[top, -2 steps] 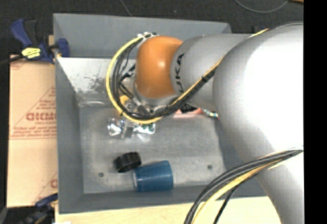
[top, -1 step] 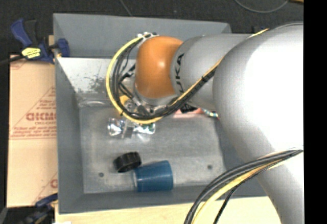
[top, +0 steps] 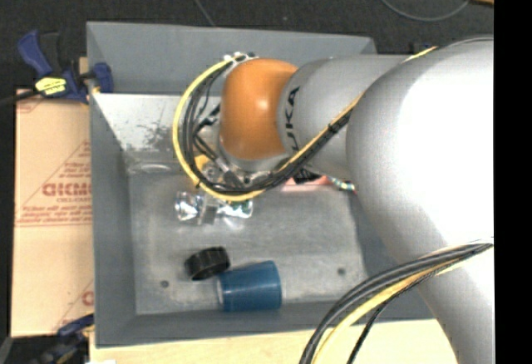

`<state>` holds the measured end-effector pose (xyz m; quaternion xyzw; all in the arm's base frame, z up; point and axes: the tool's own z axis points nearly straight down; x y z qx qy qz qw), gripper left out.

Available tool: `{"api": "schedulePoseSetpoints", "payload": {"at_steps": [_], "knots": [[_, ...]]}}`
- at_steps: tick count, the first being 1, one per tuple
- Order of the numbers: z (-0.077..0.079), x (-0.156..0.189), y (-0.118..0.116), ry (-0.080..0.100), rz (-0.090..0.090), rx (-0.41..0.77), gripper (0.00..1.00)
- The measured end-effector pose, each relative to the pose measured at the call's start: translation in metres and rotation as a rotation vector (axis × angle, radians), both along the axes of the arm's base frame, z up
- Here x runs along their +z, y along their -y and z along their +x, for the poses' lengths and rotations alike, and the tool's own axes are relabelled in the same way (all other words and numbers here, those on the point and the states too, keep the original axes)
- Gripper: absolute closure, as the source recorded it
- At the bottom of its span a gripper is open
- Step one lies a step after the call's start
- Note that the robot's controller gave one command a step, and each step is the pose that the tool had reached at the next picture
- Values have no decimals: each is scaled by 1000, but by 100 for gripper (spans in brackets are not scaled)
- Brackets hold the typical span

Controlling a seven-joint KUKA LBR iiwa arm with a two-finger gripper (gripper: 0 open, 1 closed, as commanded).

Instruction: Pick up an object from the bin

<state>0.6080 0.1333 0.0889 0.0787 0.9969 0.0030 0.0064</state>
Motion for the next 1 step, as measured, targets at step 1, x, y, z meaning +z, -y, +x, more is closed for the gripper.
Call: {"api": "schedulePoseSetpoints", "payload": {"at_steps": [1], "knots": [[13, 254, 11, 3, 1, -43, 100]]}}
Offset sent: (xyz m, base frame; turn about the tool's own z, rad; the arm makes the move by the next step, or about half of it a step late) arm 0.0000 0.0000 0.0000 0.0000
